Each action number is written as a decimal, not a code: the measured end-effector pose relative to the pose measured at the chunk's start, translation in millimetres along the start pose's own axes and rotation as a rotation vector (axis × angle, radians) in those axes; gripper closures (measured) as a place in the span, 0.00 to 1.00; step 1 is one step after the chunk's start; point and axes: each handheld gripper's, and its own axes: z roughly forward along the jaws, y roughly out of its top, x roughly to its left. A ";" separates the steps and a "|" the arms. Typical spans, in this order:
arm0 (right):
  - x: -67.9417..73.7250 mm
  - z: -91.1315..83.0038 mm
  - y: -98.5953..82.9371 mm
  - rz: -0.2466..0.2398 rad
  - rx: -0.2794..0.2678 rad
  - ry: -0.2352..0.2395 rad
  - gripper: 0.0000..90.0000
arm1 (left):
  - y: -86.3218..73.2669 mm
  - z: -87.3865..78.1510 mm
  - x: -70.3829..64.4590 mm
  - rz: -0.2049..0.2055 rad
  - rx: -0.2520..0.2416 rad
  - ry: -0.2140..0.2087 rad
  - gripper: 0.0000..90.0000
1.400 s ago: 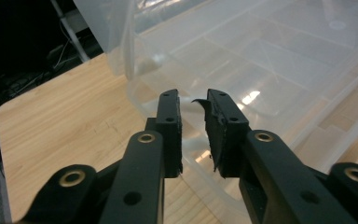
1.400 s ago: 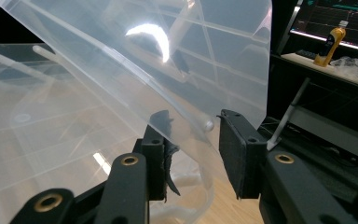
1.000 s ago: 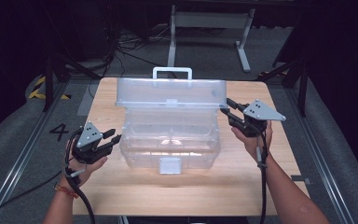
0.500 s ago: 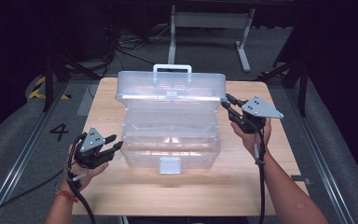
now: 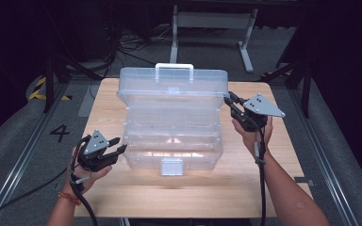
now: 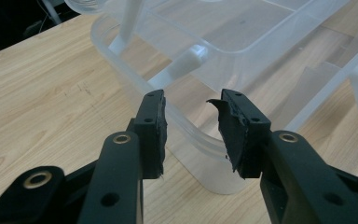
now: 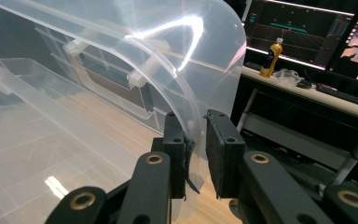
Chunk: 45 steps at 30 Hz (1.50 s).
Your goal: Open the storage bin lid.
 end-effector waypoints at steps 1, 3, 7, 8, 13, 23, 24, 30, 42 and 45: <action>0.0 0.0 0.0 0.000 0.000 0.000 0.88 | 0.0 0.0 0.0 0.000 0.000 0.000 0.69; -0.8 2.8 1.8 0.004 0.002 -0.009 0.89 | -0.5 -0.5 0.1 -0.004 -0.001 -0.001 0.68; -2.6 5.7 4.1 0.002 0.007 -0.020 0.90 | -0.9 -1.0 1.3 -0.003 -0.005 0.000 0.66; -2.8 6.7 4.8 0.002 0.010 -0.021 0.90 | -1.0 -1.1 1.6 -0.004 -0.006 0.000 0.66; -5.1 11.4 8.3 0.009 0.021 -0.033 0.91 | -1.2 -2.9 2.4 0.000 -0.006 0.001 0.65; -12.2 22.1 15.0 0.050 0.041 -0.040 0.92 | -10.5 -17.2 9.5 -0.005 0.011 0.025 0.62; -12.6 23.0 15.6 0.055 0.044 -0.039 0.92 | -15.4 -19.5 11.4 -0.004 0.024 0.036 0.62; -16.2 27.4 18.0 0.054 0.054 -0.037 0.93 | -28.5 -21.9 15.4 -0.017 0.062 0.049 0.61; -24.7 39.3 22.5 0.072 0.074 -0.031 0.93 | -64.3 -1.7 12.0 -0.004 0.206 0.037 0.54; -26.9 41.6 23.0 0.083 0.076 -0.024 0.93 | -68.5 2.4 9.6 -0.003 0.205 0.027 0.51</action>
